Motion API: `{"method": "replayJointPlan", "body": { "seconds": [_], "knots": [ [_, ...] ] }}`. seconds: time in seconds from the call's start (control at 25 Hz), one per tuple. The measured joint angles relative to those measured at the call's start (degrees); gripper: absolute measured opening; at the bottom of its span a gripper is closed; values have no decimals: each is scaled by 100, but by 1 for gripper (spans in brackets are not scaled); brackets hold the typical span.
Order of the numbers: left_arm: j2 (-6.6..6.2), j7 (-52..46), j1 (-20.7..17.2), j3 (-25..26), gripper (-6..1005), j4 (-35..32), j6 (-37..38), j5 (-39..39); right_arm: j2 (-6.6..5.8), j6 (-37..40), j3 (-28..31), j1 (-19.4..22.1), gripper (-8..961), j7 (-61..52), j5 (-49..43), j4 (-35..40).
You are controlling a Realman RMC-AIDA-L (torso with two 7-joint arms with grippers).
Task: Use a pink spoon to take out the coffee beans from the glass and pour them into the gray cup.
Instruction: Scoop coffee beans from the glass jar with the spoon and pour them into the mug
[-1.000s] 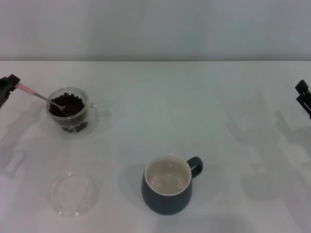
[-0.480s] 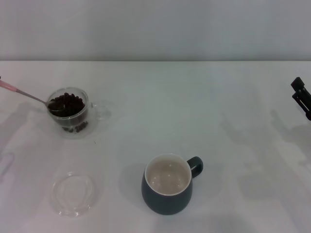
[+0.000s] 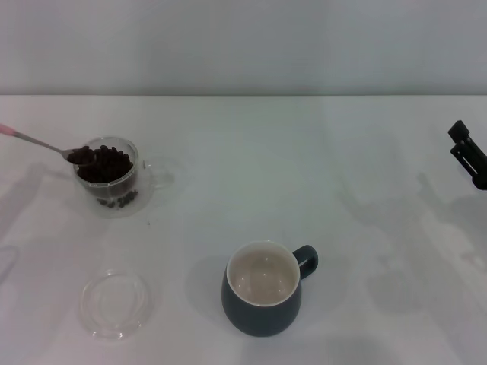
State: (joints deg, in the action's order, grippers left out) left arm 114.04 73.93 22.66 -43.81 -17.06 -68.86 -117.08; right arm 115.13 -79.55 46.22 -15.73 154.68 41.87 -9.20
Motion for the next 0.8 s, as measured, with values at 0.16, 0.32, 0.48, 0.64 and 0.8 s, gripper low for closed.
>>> {"method": "replayJointPlan", "body": {
  "seconds": [0.16,0.32,0.48,0.64,0.8],
  "knots": [
    [30,-137,-22,-30,135,20,-311,48,0,0,-7,0,873,0,0,-39],
    [156,-233,-9,-46,135,29,-645,260,0,0,-62,0,873,0,-5,-41],
    [262,-326,81,-47,135,29,-829,654,0,0,-133,-19,873,1,-5,-41],
    [370,-416,167,-49,135,29,-1014,1011,0,4,-162,-38,872,1,-5,-41],
    [436,-468,225,-53,135,28,-1214,1251,0,21,-225,-42,872,2,-4,-38]
  ]
}}
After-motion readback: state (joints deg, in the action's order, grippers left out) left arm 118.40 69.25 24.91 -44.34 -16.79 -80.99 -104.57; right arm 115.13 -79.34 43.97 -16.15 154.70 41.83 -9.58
